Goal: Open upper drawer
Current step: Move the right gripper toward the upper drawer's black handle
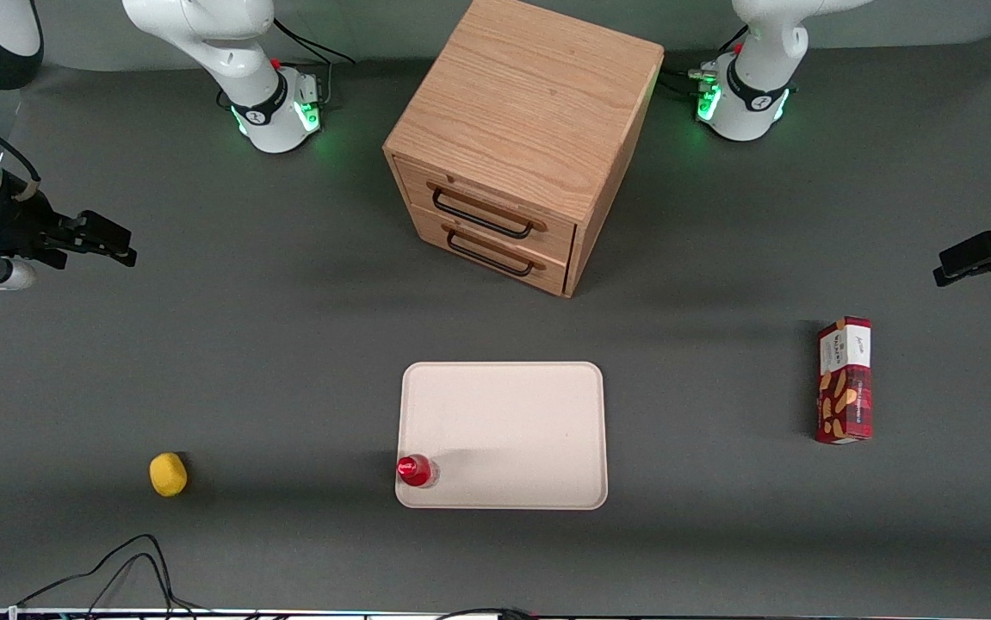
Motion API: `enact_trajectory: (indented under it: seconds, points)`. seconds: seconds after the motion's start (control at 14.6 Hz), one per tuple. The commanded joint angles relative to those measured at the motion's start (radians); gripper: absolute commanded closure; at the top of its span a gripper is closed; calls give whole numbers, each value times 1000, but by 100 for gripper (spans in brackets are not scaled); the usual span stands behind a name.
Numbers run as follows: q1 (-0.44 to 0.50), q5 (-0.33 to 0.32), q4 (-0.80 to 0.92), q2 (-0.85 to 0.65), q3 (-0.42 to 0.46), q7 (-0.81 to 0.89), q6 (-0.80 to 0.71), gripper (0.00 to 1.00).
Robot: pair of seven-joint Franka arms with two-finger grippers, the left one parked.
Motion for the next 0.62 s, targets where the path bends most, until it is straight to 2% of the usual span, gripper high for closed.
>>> enact_trajectory:
  seconds: [0.0,0.21,0.34,0.41,0.55]
  points:
    - [-9,-18,-22,-20,8,8,8,0]
    - [-8,-11,-25,-17,9,1,10,0]
    - [5,41,-16,-14,20,-1,19,0]
    - [32,78,-13,-9,20,-8,19,0]
    - [144,78,34,8,20,-36,19,0]
